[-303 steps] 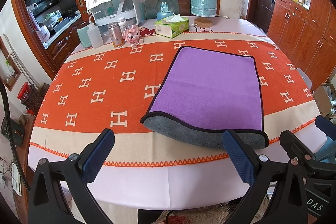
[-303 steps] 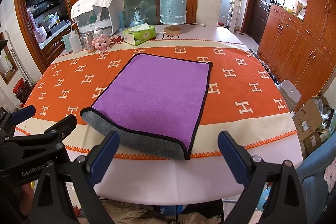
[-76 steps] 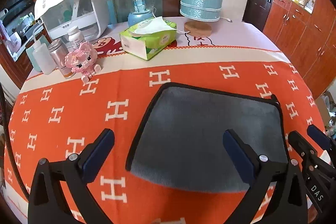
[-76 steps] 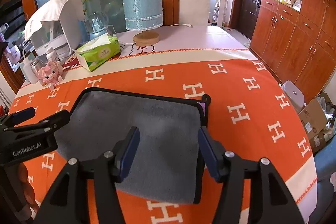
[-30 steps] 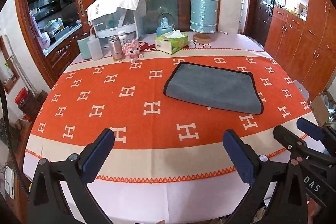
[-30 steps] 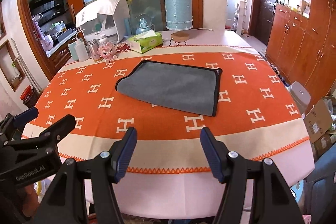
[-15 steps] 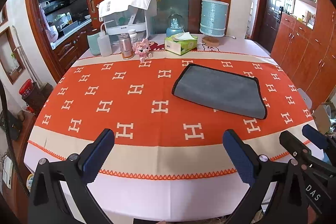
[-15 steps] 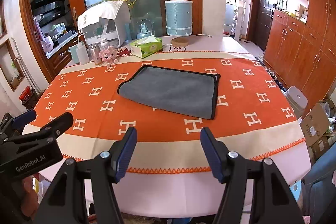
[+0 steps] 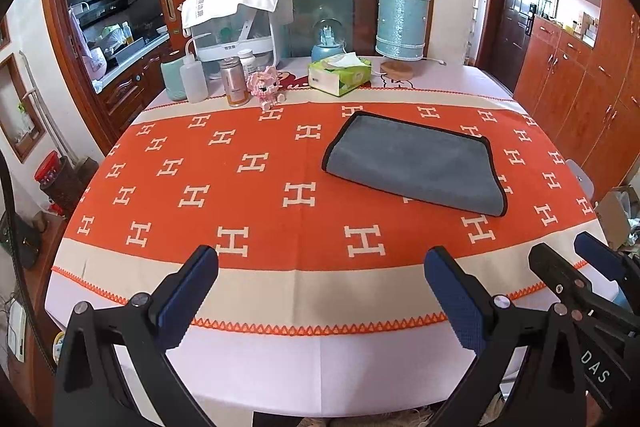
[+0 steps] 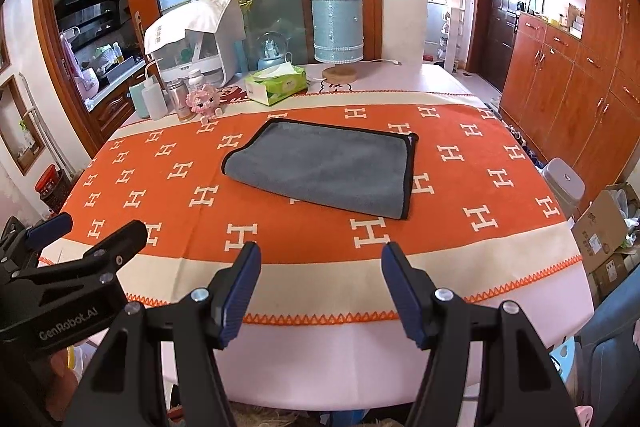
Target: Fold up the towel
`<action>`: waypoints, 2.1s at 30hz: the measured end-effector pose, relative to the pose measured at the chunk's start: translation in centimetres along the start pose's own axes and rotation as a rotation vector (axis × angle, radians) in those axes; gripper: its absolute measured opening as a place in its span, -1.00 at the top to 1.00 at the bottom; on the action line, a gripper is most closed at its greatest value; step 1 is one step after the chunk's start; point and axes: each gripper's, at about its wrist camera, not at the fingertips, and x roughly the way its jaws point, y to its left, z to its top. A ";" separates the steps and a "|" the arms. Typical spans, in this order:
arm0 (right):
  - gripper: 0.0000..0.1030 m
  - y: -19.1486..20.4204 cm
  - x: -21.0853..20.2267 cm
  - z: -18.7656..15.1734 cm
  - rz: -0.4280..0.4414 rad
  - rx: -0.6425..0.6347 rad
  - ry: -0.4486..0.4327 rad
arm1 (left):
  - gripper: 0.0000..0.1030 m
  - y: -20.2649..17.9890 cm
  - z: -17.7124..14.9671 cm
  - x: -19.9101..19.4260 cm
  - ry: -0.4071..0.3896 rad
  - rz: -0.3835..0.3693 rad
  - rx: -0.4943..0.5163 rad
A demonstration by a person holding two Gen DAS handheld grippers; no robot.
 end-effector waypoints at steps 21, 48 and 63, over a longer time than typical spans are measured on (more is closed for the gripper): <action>-0.22 0.2 0.2 -0.2 0.002 -0.002 0.014 | -0.99 0.4 -0.8 0.1 0.016 0.002 0.003; -0.22 0.3 0.9 0.0 0.009 -0.006 0.036 | -0.99 0.6 -0.7 0.1 0.017 0.002 0.002; -0.22 0.2 1.1 -0.2 0.012 -0.005 0.043 | -0.99 0.5 -0.7 0.1 0.016 0.002 0.003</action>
